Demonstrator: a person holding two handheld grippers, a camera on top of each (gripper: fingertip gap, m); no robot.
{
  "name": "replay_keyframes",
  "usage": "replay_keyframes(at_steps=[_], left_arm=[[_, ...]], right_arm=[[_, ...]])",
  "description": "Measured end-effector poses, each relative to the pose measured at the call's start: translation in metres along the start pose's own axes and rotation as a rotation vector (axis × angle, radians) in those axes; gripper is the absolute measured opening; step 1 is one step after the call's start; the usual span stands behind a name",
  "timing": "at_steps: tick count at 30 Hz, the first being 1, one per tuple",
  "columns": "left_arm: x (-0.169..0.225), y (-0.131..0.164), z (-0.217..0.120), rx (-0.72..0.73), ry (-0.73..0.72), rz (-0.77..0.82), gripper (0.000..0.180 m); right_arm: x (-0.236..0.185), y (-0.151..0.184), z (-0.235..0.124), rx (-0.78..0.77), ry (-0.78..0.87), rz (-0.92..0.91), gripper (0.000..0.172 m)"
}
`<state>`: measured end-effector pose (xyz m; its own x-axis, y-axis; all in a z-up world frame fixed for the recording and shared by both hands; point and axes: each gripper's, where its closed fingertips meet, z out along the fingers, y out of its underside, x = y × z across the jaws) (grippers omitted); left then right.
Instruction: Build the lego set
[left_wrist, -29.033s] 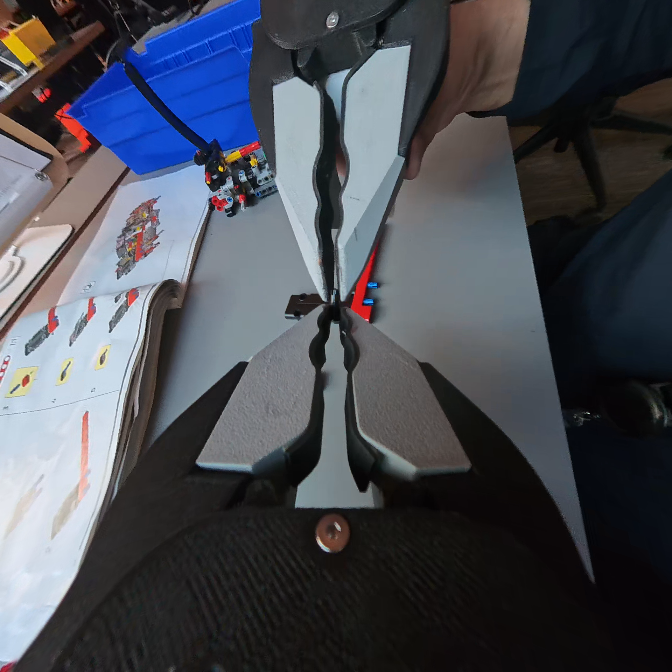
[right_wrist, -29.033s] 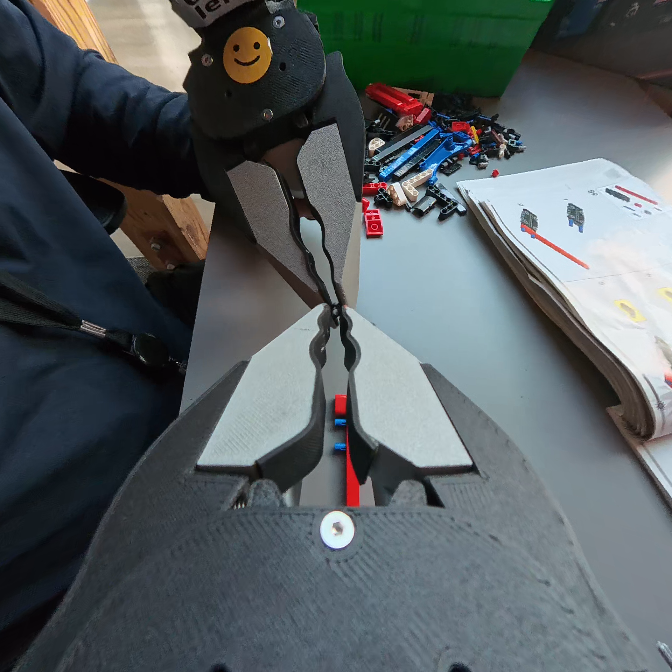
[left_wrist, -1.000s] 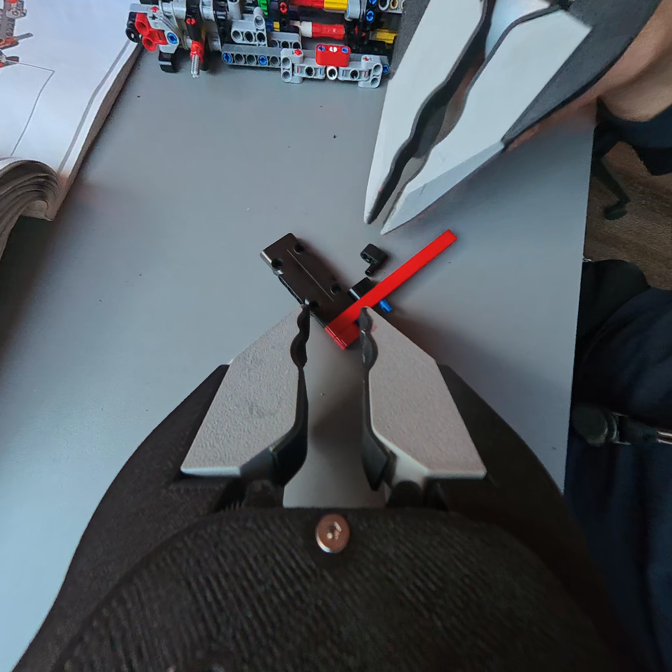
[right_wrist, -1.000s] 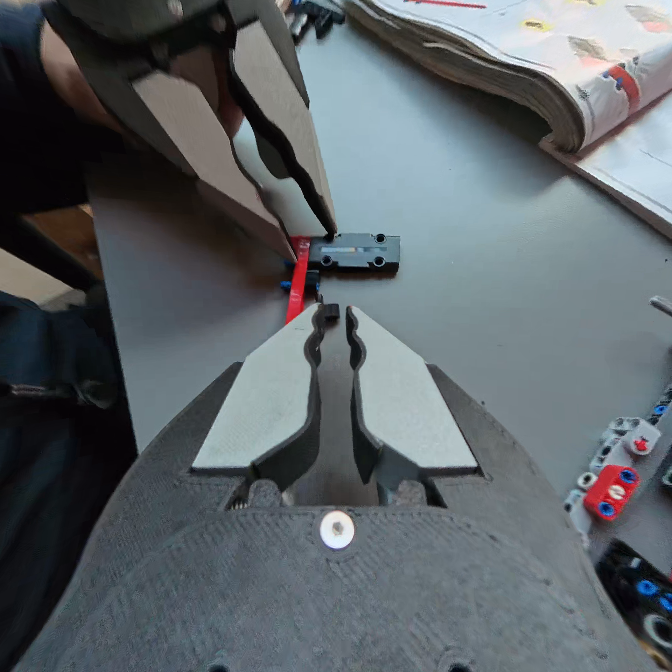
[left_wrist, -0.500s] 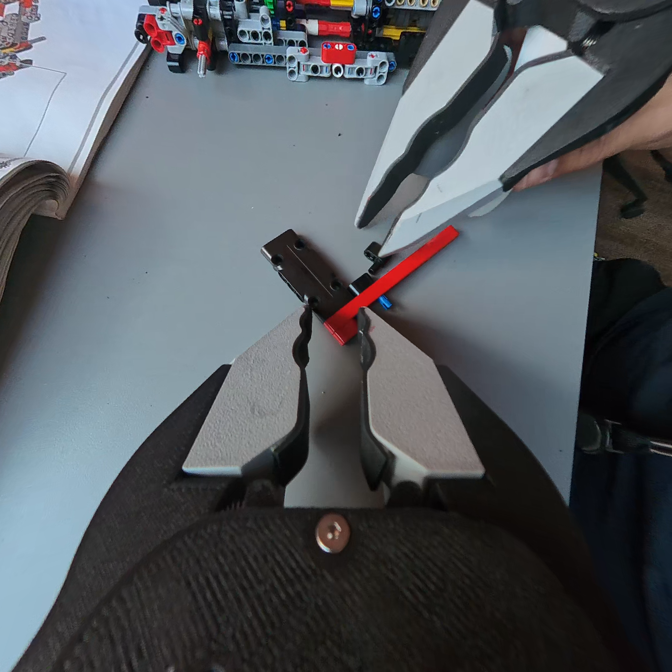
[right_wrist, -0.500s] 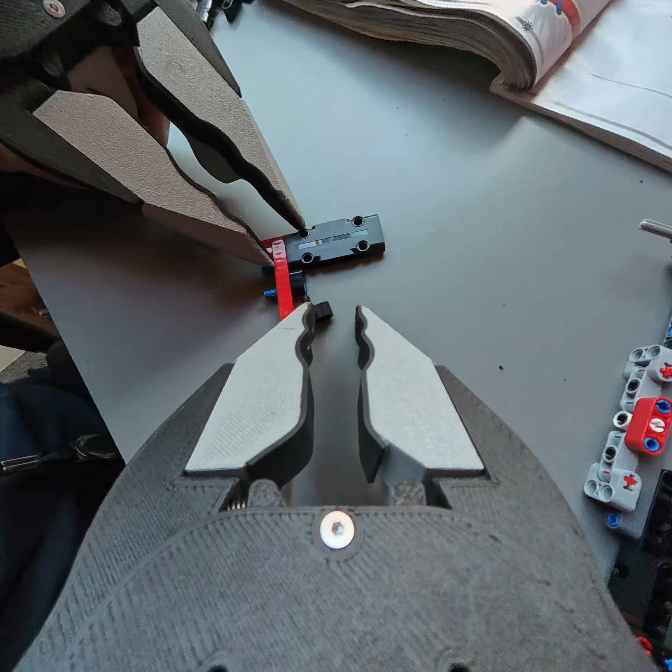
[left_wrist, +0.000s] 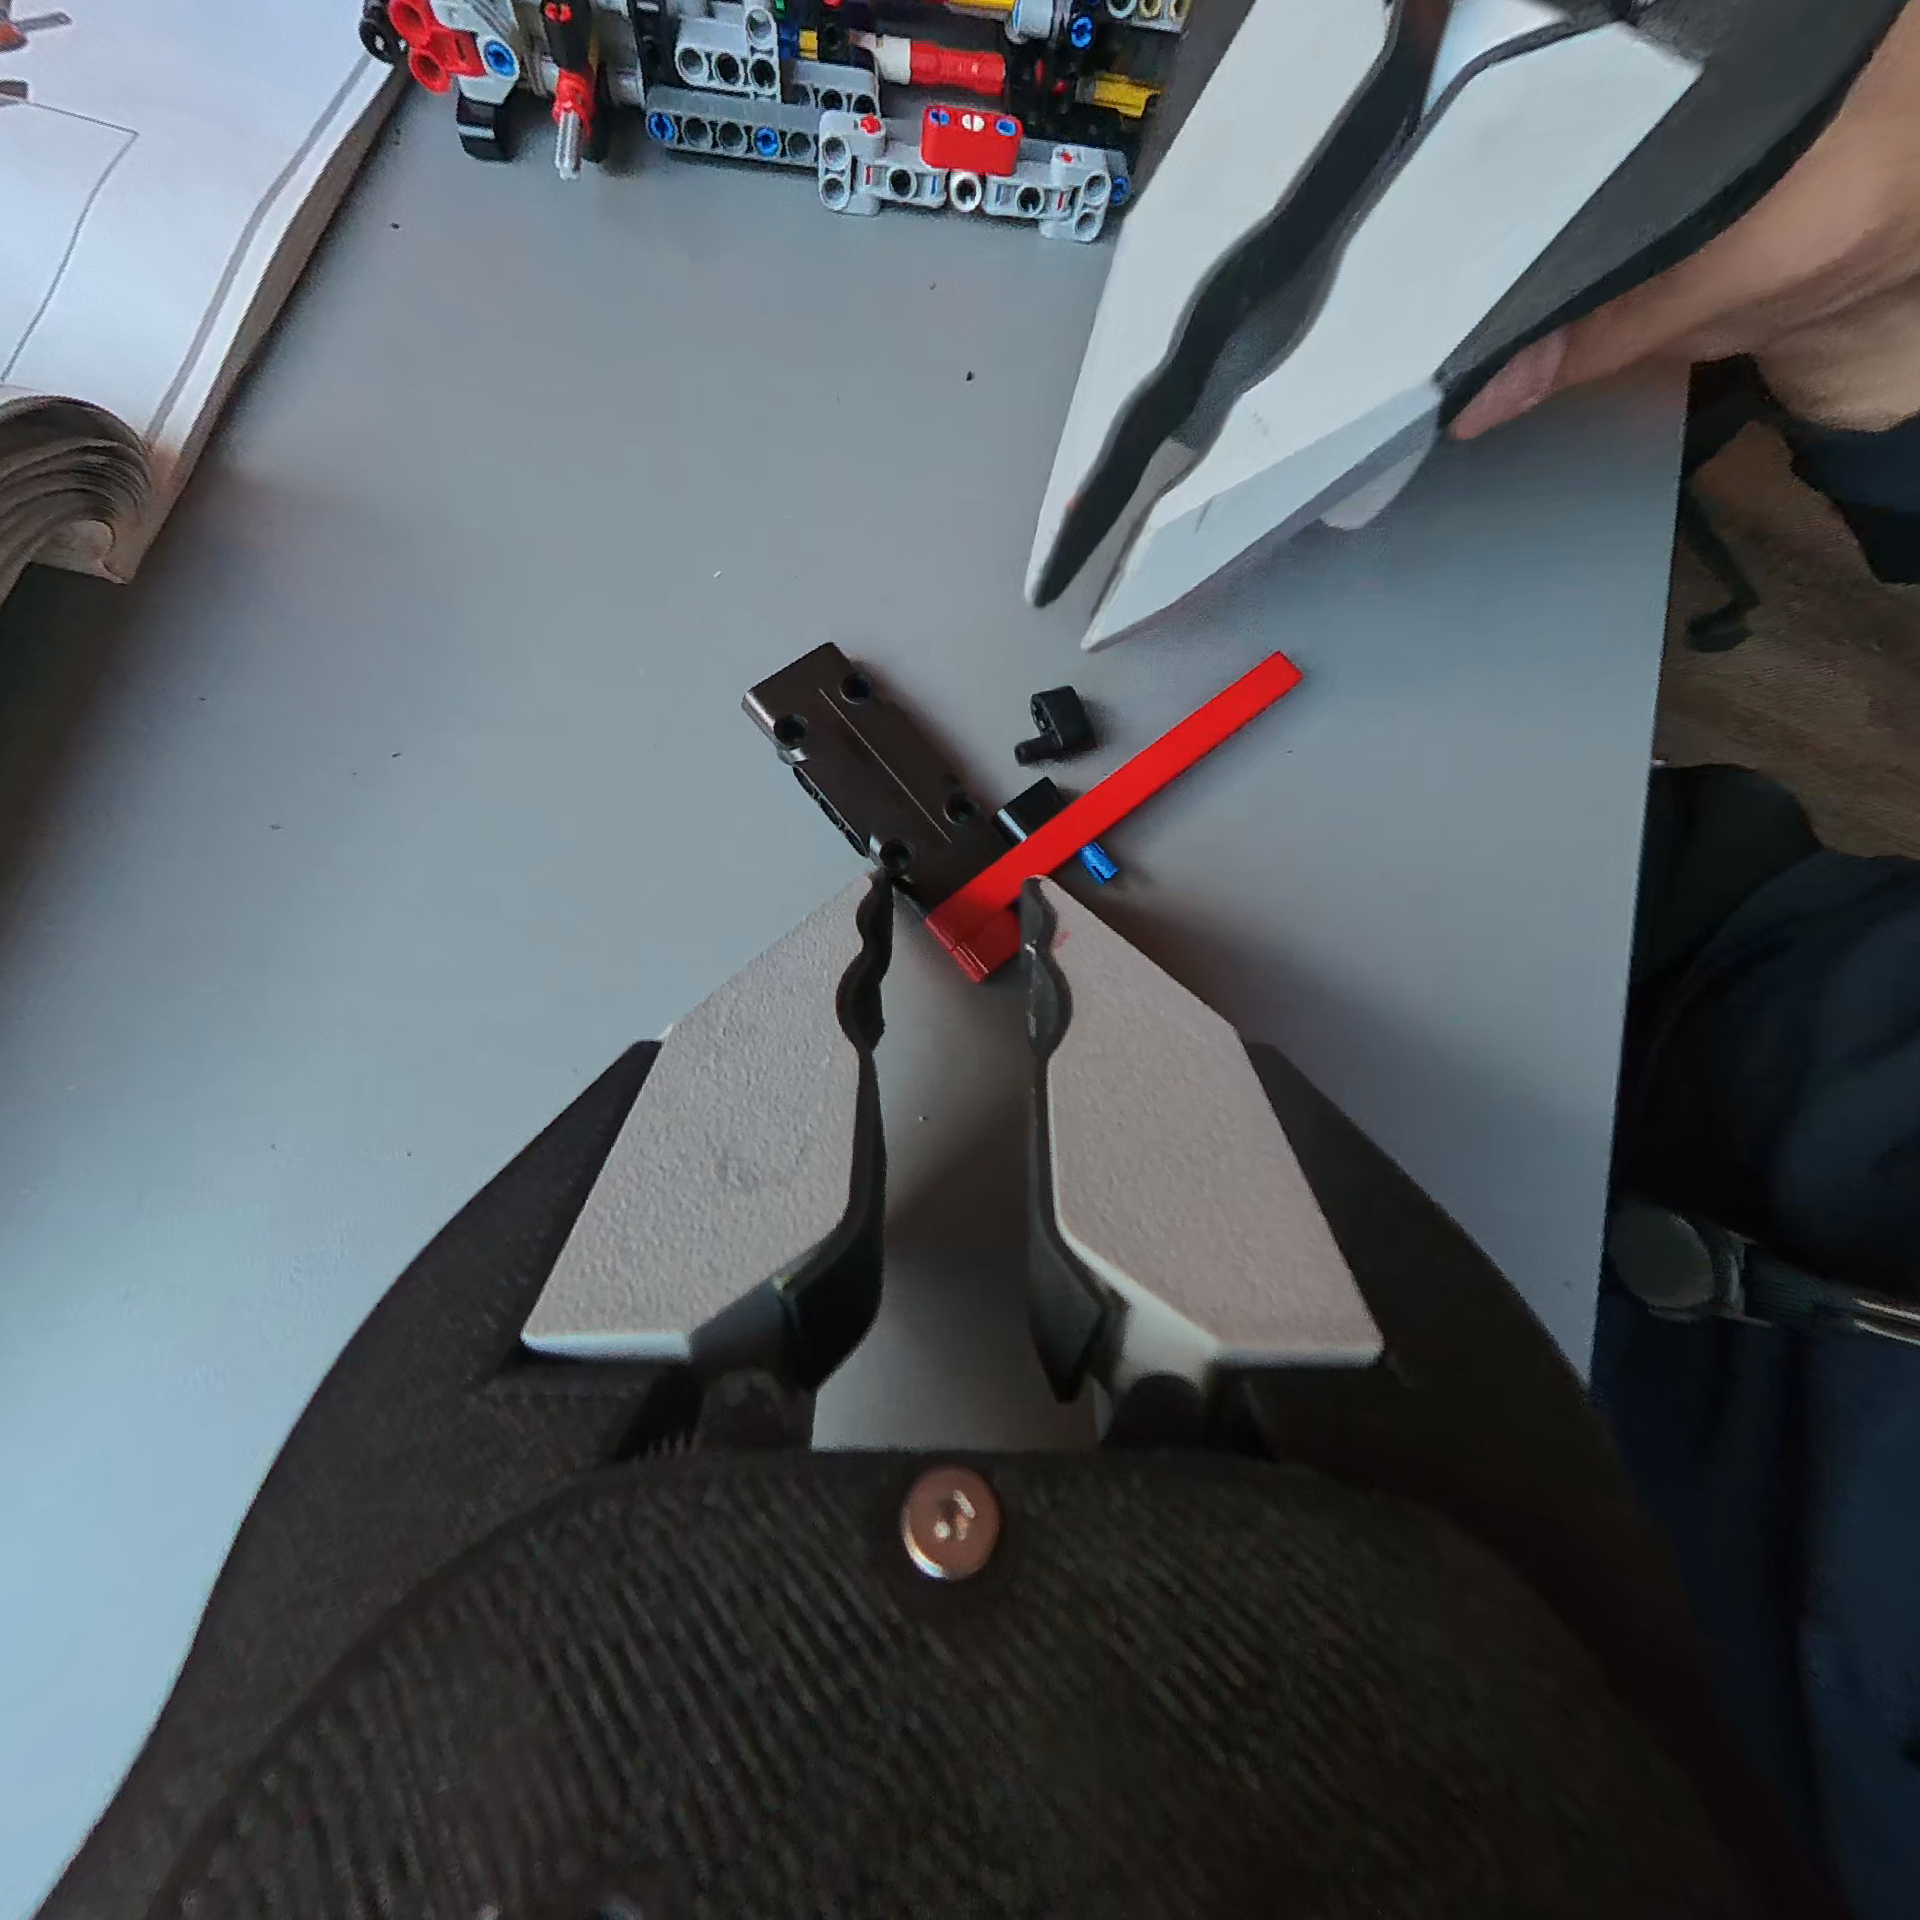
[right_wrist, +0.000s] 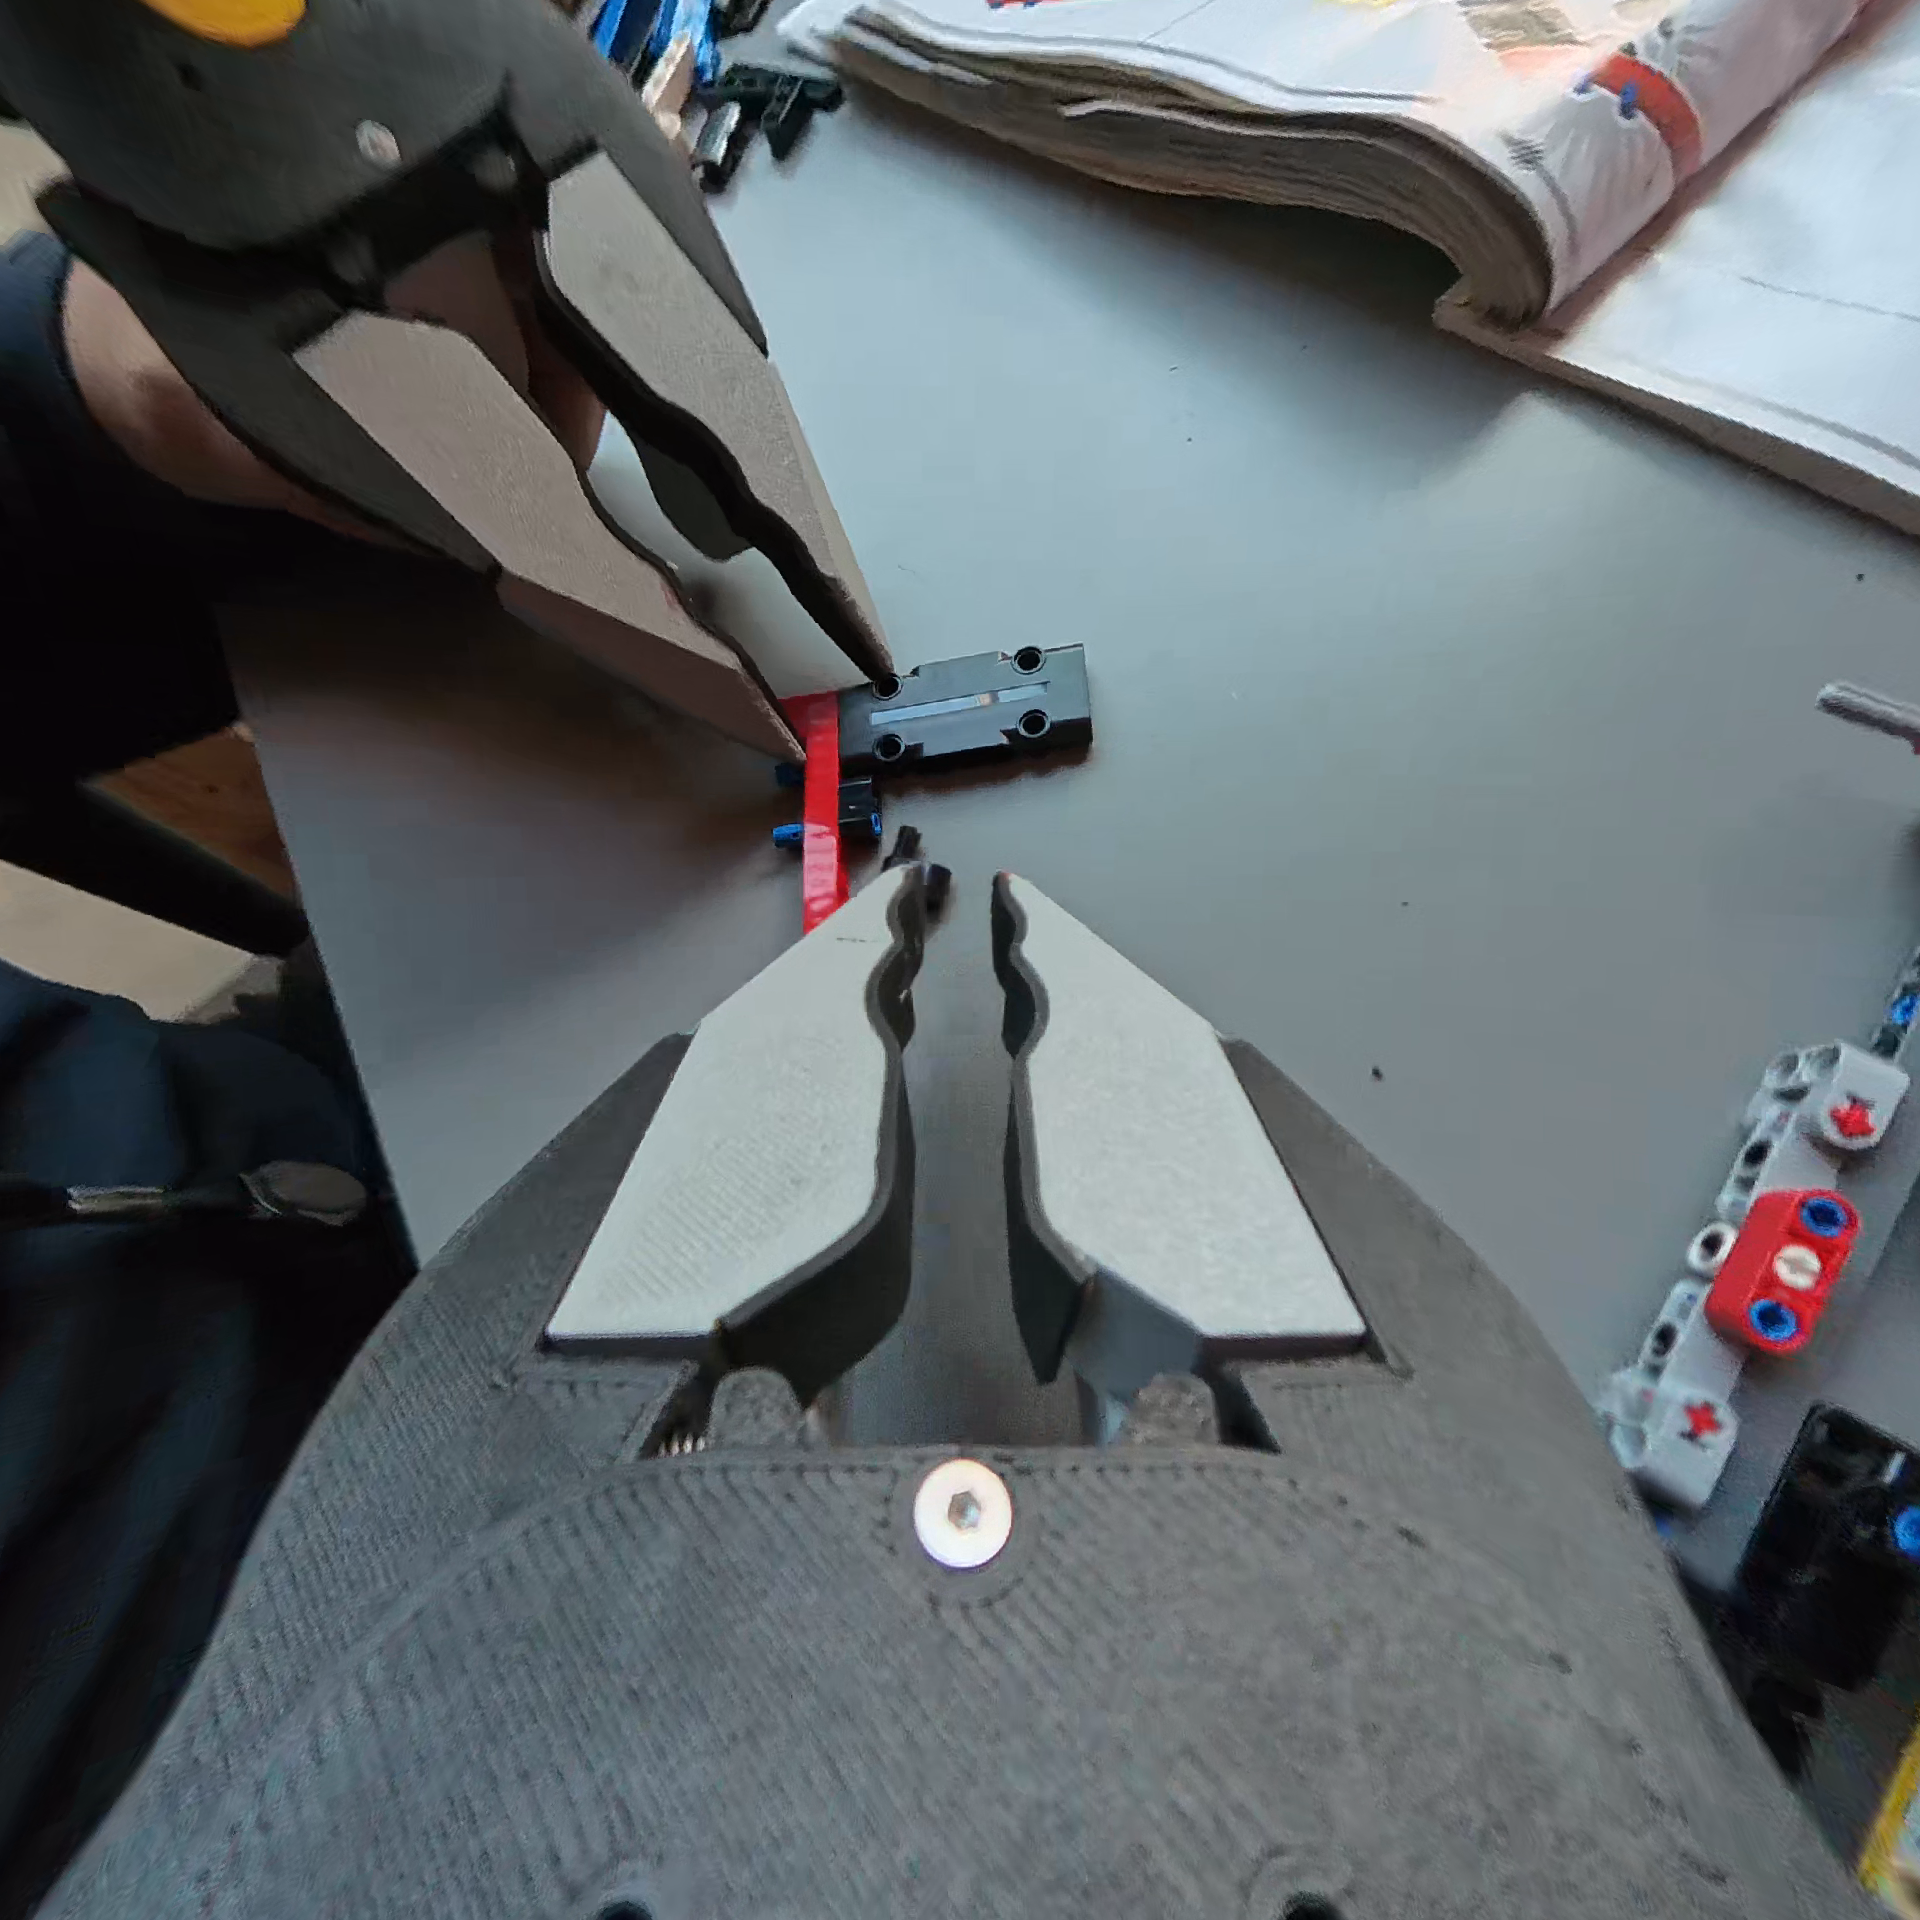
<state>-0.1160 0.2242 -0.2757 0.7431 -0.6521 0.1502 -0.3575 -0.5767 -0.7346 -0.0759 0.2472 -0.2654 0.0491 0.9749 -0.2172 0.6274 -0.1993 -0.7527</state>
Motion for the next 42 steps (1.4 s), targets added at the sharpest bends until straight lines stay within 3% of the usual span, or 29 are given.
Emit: replay_keyframes(at_steps=[3,8,19,24,30,33,37,42], left_arm=[[0.000,0.001,0.000,-0.002,0.006,-0.011,0.021],[0.000,0.001,0.000,-0.003,-0.008,0.008,0.020],[0.001,0.005,-0.003,-0.003,0.009,-0.052,0.018],[0.000,0.007,-0.007,0.002,-0.008,-0.070,0.017],[-0.005,0.004,-0.019,0.067,-0.092,-0.043,0.016],[-0.005,-0.001,-0.025,0.112,-0.127,-0.003,0.017],[-0.006,0.004,-0.021,0.069,-0.152,0.026,0.018],[-0.009,0.001,-0.024,0.085,-0.183,0.055,0.016]], right_arm=[[-0.004,0.000,-0.006,0.015,0.031,0.074,0.019],[-0.005,0.012,0.002,-0.063,0.147,-0.013,0.020],[-0.031,0.023,0.002,-0.094,0.033,-0.102,0.028],[-0.043,0.023,0.010,-0.077,-0.018,-0.211,0.009],[-0.054,0.019,0.018,-0.080,-0.075,-0.308,0.007],[-0.057,0.017,0.021,-0.084,-0.100,-0.315,0.007],[-0.053,0.014,0.019,-0.063,-0.078,-0.291,0.011],[-0.032,0.003,0.003,0.024,-0.032,-0.133,0.015]])
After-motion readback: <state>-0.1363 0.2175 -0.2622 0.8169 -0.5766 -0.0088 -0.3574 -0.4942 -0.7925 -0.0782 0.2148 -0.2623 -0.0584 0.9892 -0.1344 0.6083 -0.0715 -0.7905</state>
